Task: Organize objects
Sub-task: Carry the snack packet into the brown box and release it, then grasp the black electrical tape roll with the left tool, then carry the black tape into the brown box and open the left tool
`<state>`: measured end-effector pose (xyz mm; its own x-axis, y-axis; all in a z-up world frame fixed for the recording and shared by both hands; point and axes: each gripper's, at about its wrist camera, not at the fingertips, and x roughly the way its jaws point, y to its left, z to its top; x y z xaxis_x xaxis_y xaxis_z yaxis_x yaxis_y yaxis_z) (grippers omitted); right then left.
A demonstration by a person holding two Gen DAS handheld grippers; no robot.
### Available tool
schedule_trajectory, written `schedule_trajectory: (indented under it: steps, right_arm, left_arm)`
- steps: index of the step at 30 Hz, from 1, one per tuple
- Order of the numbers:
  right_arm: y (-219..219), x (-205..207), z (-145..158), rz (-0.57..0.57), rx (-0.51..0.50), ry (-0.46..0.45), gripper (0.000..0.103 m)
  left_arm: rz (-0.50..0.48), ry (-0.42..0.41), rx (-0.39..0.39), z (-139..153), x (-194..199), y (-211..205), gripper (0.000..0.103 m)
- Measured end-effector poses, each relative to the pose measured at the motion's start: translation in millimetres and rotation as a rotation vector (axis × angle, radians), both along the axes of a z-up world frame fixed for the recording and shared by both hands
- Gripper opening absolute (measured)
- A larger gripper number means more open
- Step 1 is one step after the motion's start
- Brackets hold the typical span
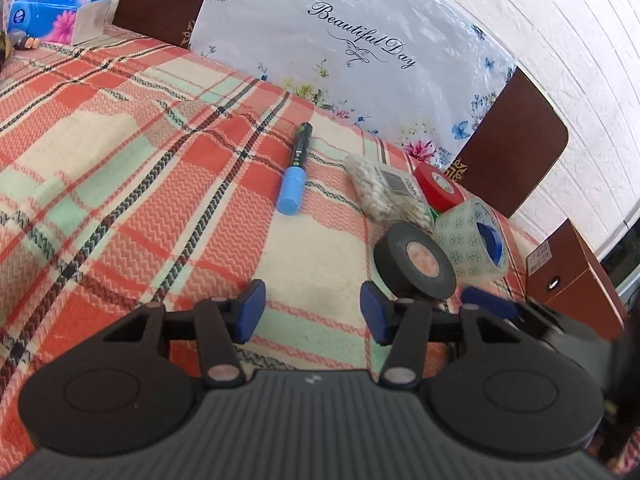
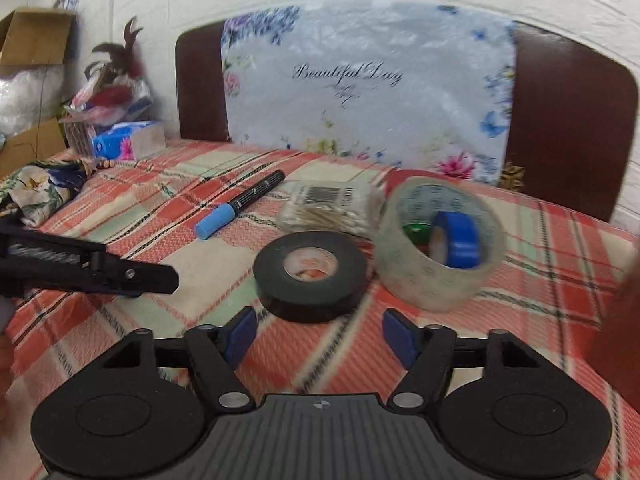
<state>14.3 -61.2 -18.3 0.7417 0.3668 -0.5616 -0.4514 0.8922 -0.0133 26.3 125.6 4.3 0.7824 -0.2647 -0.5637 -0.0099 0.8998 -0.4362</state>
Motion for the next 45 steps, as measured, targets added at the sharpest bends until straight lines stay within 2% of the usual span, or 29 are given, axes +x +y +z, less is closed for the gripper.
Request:
schedule_trajectory:
  steps: [3,4,6,7,8,9,10,12,13,14,16,18,20,22,23,24,26,28,30,32,34,38,41,45]
  right_arm:
    - [12.9,16.1,-7.8,-0.01,-0.055,0.005,0.075]
    - [11.9,17.9,-6.4,-0.006,-0.039,0.011,0.069]
    - [7.3,14.8,-3.1,0.014,-0.036,0.011,0.065]
    - [4.5,9.6,-2.6,0.021,-0.047,0.003,0.056]
    - [-0.5,2.6,-2.1,0.029,-0.054,-0.006,0.033]
    - [-7.6,-6.5,-1.0,0.034,-0.056,-0.01,0.015]
    - [-17.2,-12.4,-1.9,0.045,-0.058,-0.009,0.003]
    - [-31.4,-30.2,-3.8,0.032,-0.073,-0.028,0.006]
    - [-37.9,-38.8,-3.4,0.025,-0.076,-0.038,0.012]
    - [-40.5,-45.6,-2.7,0.019,-0.073,-0.041,0.024]
    - [-46.0,-50.8,-0.5,-0.003,-0.064,-0.04,0.034]
    - [-51.6,-47.3,1.3,-0.015,-0.035,-0.017,0.037]
    - [-54.9,-42.4,2.1,-0.027,-0.017,0.0,0.043]
    - [-52.9,-39.1,2.6,-0.025,-0.02,0.004,0.047]
    - [-49.5,-38.5,1.4,-0.021,-0.03,-0.003,0.05]
    - [-45.9,-37.0,0.7,-0.017,-0.041,-0.01,0.052]
    - [-41.0,-30.0,0.1,-0.013,-0.053,-0.016,0.061]
    - [-38.0,-21.6,0.2,-0.009,-0.052,-0.012,0.061]
    - [-35.5,-16.0,0.2,-0.007,-0.05,-0.006,0.063]
    - [-33.6,-17.2,0.3,0.0,-0.052,0.001,0.073]
    - [-34.2,-24.1,1.0,-0.005,-0.062,0.0,0.078]
    - [-49.6,-43.1,1.2,-0.063,-0.029,0.022,0.077]
    - [-61.4,-51.6,5.2,-0.109,-0.017,0.02,0.076]
    - [-74.3,-62.3,27.7,-0.173,-0.038,-0.109,0.076]
  left_arm:
    - [-0.003,0.004,-0.004,-0.9,-0.8,0.9,0.056]
    - [-0.005,0.008,-0.011,-1.0,-2.1,1.7,0.056]
    - [-0.01,0.019,-0.034,-1.3,-1.2,3.1,0.056]
    - [-0.017,0.026,-0.05,-0.6,-0.7,2.7,0.056]
    - [-0.03,0.034,-0.071,-0.1,-0.1,1.1,0.056]
    - [-0.05,0.042,-0.096,0.5,0.7,-1.7,0.056]
    - [-0.074,0.048,-0.116,1.1,0.9,-6.7,0.056]
    - [-0.114,0.053,-0.111,3.7,4.8,-20.5,0.057]
    - [-0.123,0.049,-0.084,6.2,9.5,-27.6,0.058]
    - [-0.118,0.046,-0.054,9.5,15.7,-33.7,0.059]
    - [-0.107,0.038,-0.021,17.1,31.6,-40.4,0.064]
    - [-0.129,0.047,0.038,21.4,50.6,-48.4,0.065]
    - [-0.141,0.08,0.085,19.7,67.8,-53.9,0.062]
    - [-0.189,0.13,0.09,12.2,82.1,-60.2,0.049]
    - [-0.189,0.125,0.099,10.0,83.9,-62.3,0.046]
    - [-0.181,0.126,0.122,9.2,84.0,-64.3,0.038]
    - [-0.194,0.124,0.115,9.6,79.6,-63.8,0.036]
    - [-0.255,0.135,0.053,7.5,68.9,-64.4,0.035]
    - [-0.303,0.128,0.036,3.0,52.1,-71.7,0.034]
    - [-0.319,0.117,0.029,0.4,34.1,-77.7,0.034]
    - [-0.34,0.126,-0.002,-1.7,21.3,-81.1,0.035]
    - [-0.394,0.126,-0.001,-0.8,9.9,-100.4,0.035]
    - [-0.437,0.108,0.03,14.9,12.0,-117.2,0.034]
    - [-0.52,-0.006,0.091,58.4,13.2,-149.5,0.034]
